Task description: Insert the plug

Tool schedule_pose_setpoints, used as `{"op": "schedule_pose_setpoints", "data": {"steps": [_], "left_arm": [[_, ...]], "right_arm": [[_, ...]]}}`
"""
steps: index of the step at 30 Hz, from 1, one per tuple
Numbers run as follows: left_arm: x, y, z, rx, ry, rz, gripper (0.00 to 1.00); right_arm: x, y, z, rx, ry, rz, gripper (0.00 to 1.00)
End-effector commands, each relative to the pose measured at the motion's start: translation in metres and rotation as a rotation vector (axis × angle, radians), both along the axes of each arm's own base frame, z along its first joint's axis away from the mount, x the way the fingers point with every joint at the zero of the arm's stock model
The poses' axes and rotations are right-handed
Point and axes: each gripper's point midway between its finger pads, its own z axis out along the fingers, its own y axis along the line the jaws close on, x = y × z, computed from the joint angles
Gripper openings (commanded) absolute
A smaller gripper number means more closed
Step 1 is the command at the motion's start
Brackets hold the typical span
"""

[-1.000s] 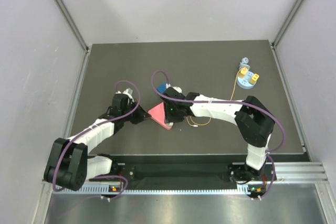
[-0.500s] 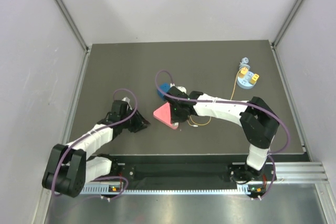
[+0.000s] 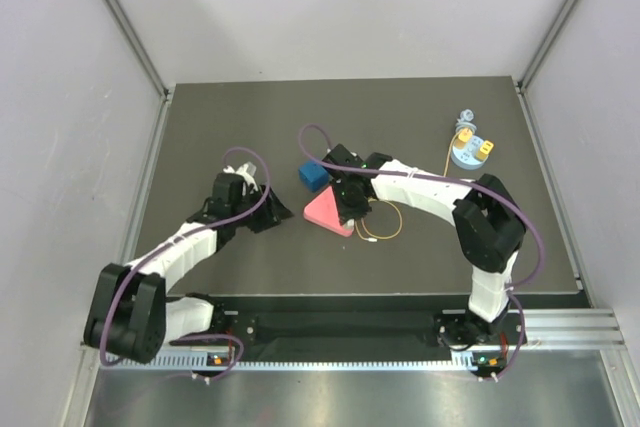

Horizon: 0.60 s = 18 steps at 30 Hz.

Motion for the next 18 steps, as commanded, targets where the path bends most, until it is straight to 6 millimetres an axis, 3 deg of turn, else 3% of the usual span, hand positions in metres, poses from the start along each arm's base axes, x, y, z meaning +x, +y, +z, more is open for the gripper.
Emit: {"op": "schedule_pose_setpoints", "data": {"steps": [1, 8, 18], "left_arm": [[0.016, -0.02, 0.018, -0.061, -0.131, -0.112, 0.55], [0.031, -0.038, 0.021, -0.134, -0.189, -0.186, 0.56], [0.034, -0.057, -0.013, -0.213, -0.103, -0.221, 0.55]], "right_arm": [[0.006, -0.013, -0.002, -0.064, 0.005, 0.045, 0.0], [0.009, -0.01, -0.008, -0.059, 0.014, 0.067, 0.0], [0.013, -0.011, -0.008, -0.043, 0.017, 0.074, 0.0]]}}
